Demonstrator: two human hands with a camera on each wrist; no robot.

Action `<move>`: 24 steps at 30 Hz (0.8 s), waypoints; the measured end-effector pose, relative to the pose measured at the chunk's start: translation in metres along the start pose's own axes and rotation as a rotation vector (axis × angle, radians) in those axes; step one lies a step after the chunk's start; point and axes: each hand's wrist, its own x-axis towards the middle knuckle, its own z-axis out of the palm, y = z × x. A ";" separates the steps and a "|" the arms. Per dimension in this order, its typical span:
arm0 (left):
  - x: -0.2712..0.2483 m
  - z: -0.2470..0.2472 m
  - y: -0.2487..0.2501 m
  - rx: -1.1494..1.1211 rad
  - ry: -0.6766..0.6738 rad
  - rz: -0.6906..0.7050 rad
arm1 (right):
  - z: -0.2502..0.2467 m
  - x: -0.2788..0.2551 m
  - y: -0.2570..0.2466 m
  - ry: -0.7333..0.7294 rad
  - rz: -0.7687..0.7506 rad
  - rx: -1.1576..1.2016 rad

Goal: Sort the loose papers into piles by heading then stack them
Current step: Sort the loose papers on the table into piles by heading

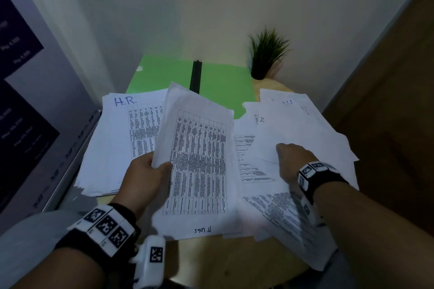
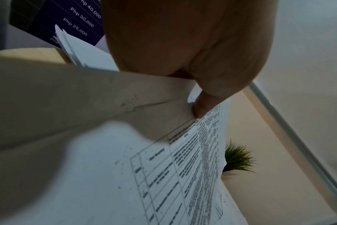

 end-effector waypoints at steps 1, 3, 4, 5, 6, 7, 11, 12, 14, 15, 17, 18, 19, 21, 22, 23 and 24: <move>0.001 0.001 0.000 0.011 0.003 0.003 | -0.001 0.001 0.003 0.013 0.009 0.022; 0.000 0.003 0.002 0.002 -0.001 -0.001 | -0.001 0.002 0.009 0.050 0.008 0.077; 0.000 0.003 0.003 -0.007 -0.004 -0.002 | 0.000 0.002 0.011 0.066 -0.007 0.100; 0.000 0.003 0.003 -0.012 -0.006 -0.001 | -0.001 0.000 0.011 0.078 -0.034 0.113; 0.000 0.003 0.004 -0.017 -0.008 -0.003 | -0.002 -0.002 0.010 0.077 -0.062 0.115; 0.000 0.003 0.003 -0.015 -0.010 -0.004 | -0.002 -0.003 0.009 0.075 -0.093 0.107; -0.001 0.003 0.002 -0.008 -0.009 0.005 | -0.004 -0.008 0.007 0.053 -0.128 0.048; -0.001 0.003 0.002 -0.002 -0.004 0.006 | -0.004 -0.008 0.006 0.053 -0.127 0.050; -0.002 0.003 0.002 0.013 0.005 0.010 | -0.005 -0.008 0.006 0.049 -0.129 0.047; -0.002 0.003 0.002 0.013 0.007 0.012 | -0.006 -0.007 0.006 0.053 -0.133 0.041; -0.001 0.002 0.001 0.007 0.010 0.006 | -0.005 -0.006 0.007 0.081 -0.137 0.023; -0.001 0.001 0.001 0.002 0.009 -0.001 | -0.005 -0.006 0.007 0.102 -0.133 0.011; 0.000 0.000 0.000 0.000 0.006 -0.006 | -0.004 -0.006 0.007 0.120 -0.113 0.014; 0.003 -0.001 -0.001 -0.005 0.000 -0.011 | -0.006 -0.011 0.004 0.170 -0.023 0.086; 0.003 -0.002 -0.001 -0.005 0.002 -0.007 | -0.009 -0.015 0.002 0.208 0.019 0.140; 0.003 -0.002 0.000 -0.004 0.004 -0.004 | -0.013 -0.020 -0.001 0.247 0.040 0.189; 0.004 -0.002 0.001 -0.005 0.004 -0.003 | -0.018 -0.025 -0.005 0.277 0.036 0.231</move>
